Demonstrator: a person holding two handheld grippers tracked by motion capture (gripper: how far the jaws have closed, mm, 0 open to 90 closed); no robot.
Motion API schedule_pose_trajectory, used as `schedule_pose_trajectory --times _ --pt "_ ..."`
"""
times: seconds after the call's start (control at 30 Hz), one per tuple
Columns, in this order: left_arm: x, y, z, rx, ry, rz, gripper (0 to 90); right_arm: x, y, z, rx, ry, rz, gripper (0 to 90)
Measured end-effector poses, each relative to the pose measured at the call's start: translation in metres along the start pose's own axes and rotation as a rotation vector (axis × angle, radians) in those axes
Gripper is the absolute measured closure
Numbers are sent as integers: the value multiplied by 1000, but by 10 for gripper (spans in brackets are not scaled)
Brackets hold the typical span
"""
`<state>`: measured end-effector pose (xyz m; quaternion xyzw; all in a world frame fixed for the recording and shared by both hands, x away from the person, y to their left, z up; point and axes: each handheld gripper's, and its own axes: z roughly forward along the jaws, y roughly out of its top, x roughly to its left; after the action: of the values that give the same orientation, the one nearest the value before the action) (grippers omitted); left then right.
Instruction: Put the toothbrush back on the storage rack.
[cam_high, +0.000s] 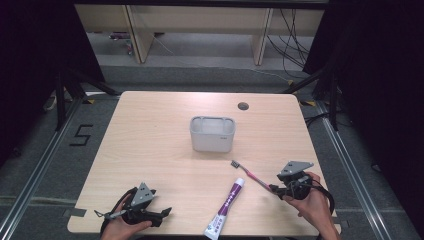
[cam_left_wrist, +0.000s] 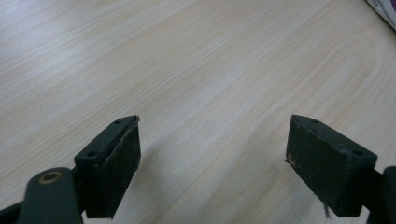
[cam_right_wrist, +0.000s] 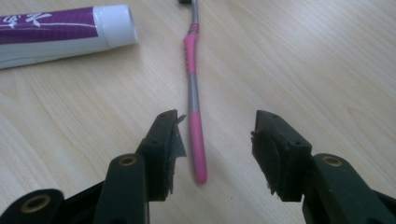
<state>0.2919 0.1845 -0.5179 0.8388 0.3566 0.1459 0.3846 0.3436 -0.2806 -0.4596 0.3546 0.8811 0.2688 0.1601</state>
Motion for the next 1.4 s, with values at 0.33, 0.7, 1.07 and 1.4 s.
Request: schedule_pose_trajectory --times 0.33,0.7,1.07,1.4 --pt "0 0 1 -6 -2 -1 173 -2 18 8 39 39 -6 544" --pt "0 0 0 0 -1 -5 173 -7 42 26 140 79 3 606" --pt "0 0 0 0 -3 -7 172 -6 57 43 234 110 -28 659" --pt "-1 0 0 0 1 -17 172 -5 68 60 314 125 -59 708"
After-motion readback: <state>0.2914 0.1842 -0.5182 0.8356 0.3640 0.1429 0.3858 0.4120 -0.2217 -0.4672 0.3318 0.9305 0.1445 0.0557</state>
